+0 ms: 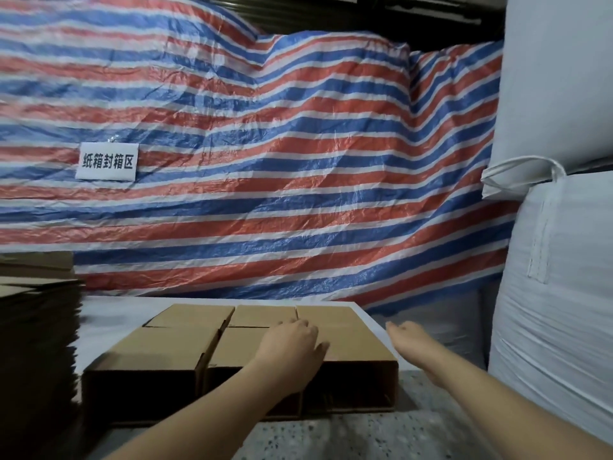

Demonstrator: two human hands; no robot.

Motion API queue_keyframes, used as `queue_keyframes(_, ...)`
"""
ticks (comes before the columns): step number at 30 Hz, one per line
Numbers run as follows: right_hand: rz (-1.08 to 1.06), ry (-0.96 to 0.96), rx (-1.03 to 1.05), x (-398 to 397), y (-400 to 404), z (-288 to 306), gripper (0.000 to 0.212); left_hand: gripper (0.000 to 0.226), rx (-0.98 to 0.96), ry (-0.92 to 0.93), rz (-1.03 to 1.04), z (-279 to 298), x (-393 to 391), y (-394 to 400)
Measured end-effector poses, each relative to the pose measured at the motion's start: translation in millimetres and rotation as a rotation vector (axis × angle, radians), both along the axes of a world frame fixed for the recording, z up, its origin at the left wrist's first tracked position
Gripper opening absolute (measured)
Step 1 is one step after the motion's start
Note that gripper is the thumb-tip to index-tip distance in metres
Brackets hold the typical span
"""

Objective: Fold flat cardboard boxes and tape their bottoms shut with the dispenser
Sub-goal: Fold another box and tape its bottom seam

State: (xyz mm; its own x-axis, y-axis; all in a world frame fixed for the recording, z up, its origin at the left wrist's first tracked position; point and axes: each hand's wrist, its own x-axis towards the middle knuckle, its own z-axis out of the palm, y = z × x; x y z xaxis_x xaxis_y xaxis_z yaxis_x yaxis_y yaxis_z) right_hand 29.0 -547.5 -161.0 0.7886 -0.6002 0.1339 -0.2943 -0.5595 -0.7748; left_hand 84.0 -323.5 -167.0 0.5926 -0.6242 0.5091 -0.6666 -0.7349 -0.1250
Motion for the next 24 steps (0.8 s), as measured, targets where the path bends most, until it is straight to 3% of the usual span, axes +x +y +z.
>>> queue_keyframes(3,-0.005,-0.031,-0.144,-23.6,24.6,29.0,0.030,0.034,-0.033,-0.059,-0.004,34.5,-30.0,31.1)
queue_keyframes(6,0.003,-0.148,-0.240,-57.1,60.0,58.0,0.032,0.061,-0.057,-0.088,0.059,68.9,-66.6,70.1)
queue_keyframes(8,0.008,-0.313,-0.283,-81.1,85.6,73.4,0.033,0.067,-0.096,-0.123,0.096,86.7,-89.2,99.5)
queue_keyframes(12,0.058,-0.489,-0.369,-129.5,138.8,92.0,0.039,0.041,-0.277,-0.157,0.058,106.9,-124.5,164.2)
queue_keyframes(15,0.119,-0.483,-0.392,-159.2,172.8,96.0,0.040,0.027,-0.301,-0.122,0.073,112.9,-143.9,209.0)
queue_keyframes(18,0.196,-0.462,-0.352,-176.8,200.1,86.9,0.038,0.039,-0.209,-0.171,0.115,108.8,-159.1,246.1)
queue_keyframes(21,0.275,-0.382,-0.373,-178.7,222.8,63.2,0.038,0.051,-0.164,-0.043,0.188,93.3,-169.5,268.6)
queue_keyframes(24,0.324,-0.309,-0.361,-169.1,240.9,41.1,0.039,0.046,-0.135,-0.066,0.288,83.2,-163.6,286.5)
